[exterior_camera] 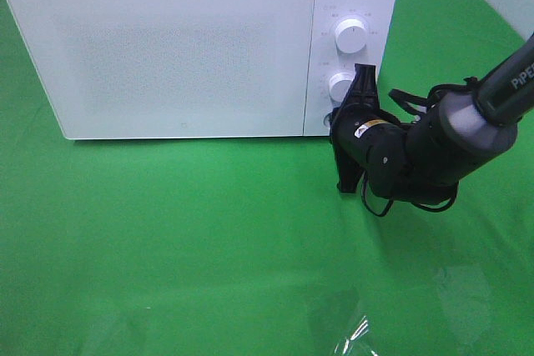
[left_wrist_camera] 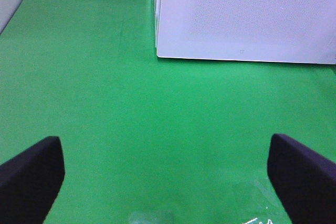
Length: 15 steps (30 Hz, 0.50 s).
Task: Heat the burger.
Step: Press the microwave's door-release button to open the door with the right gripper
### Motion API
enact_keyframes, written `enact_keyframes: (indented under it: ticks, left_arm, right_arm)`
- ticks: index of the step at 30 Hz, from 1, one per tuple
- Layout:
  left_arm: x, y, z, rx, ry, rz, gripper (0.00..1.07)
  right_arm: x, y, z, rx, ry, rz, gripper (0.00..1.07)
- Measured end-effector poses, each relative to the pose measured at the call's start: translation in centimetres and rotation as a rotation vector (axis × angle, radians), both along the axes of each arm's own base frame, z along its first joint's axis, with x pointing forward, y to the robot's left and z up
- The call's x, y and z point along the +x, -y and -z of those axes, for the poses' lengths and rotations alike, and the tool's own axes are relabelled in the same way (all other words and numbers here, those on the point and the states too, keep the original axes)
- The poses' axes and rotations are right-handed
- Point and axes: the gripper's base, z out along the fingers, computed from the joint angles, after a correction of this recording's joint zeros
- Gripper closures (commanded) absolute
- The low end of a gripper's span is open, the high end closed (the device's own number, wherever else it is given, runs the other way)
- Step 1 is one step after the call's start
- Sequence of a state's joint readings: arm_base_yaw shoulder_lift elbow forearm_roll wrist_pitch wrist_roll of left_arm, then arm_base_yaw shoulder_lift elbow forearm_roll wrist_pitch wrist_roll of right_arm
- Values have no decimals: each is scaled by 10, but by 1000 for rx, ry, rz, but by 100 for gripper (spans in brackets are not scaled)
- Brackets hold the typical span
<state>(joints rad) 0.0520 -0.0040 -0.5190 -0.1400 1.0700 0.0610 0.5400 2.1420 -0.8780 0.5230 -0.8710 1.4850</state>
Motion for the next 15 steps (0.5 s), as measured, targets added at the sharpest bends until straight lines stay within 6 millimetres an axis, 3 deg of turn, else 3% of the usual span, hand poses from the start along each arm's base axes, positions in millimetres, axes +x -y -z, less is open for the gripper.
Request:
enact_keyframes:
  ticks: [15]
  left_arm:
    - [0, 0, 0, 0, 0, 0, 10]
  right_arm:
    - [9, -9, 10, 23, -1, 70, 107]
